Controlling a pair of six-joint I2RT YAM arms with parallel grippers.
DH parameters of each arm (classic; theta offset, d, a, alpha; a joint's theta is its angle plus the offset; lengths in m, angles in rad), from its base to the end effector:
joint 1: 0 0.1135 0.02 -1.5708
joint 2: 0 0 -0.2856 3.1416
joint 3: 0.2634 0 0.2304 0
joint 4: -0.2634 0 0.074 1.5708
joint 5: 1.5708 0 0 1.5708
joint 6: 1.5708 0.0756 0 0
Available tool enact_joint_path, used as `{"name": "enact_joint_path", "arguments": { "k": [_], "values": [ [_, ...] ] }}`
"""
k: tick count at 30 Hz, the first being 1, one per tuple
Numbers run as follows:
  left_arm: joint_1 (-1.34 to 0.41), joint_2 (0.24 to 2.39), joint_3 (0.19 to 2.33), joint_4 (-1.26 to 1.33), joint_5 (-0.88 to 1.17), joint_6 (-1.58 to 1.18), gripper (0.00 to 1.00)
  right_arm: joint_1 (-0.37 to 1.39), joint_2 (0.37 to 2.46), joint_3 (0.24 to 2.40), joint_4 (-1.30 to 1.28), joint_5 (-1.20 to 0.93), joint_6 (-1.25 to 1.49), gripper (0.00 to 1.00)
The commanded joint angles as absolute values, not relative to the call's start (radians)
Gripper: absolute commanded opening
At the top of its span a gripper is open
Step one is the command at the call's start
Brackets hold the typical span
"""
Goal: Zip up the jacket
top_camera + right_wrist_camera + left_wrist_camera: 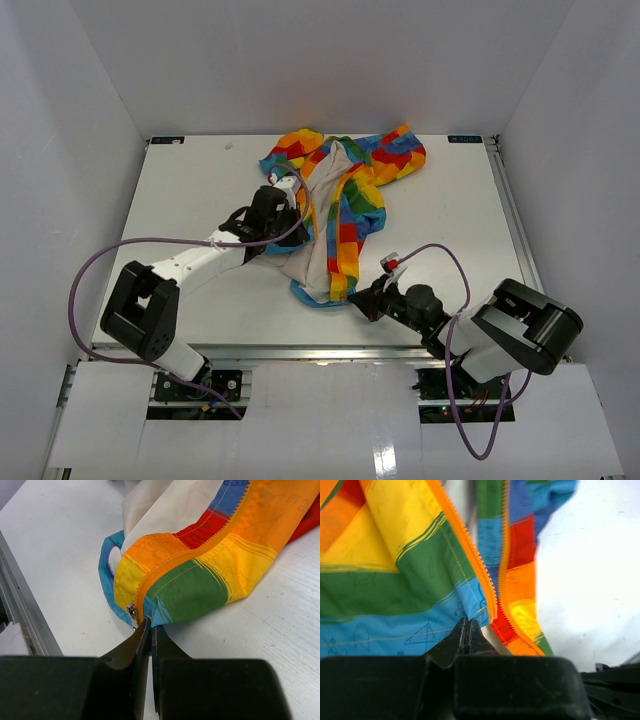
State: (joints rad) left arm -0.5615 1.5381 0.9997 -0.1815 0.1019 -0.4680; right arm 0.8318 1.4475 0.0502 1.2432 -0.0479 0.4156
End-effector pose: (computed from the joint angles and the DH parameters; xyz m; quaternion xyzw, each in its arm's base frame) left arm 0.2876 -0.1900 0.2380 0.0635 0.9077 -0.2433 0.3359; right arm 0.1523 0.1725 0.1652 -0.1721 0.7396 0.3946 0.5173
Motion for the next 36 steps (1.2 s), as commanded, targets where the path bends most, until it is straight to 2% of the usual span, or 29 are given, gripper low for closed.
{"name": "enact_joint_path", "arguments": {
  "k": [1, 5, 14, 36],
  "values": [
    [-0.558, 1.429, 0.914, -0.055, 0.24, -0.415, 0.0, 0.836, 1.434, -0.028, 1.211, -0.028, 0.408, 0.08],
    [-0.558, 1.336, 0.77, 0.169, 0.285, -0.406, 0.0, 0.835, 1.398, 0.046, 1.157, -0.028, 0.414, 0.08],
    [-0.56, 1.217, 0.581, 0.449, 0.324, -0.377, 0.0, 0.834, 1.281, 0.166, 1.012, -0.023, 0.38, 0.08],
    [-0.685, 1.044, 0.401, 0.593, 0.086, -0.329, 0.0, 0.837, 1.288, 0.245, 1.113, -0.061, 0.334, 0.08]
  ]
}}
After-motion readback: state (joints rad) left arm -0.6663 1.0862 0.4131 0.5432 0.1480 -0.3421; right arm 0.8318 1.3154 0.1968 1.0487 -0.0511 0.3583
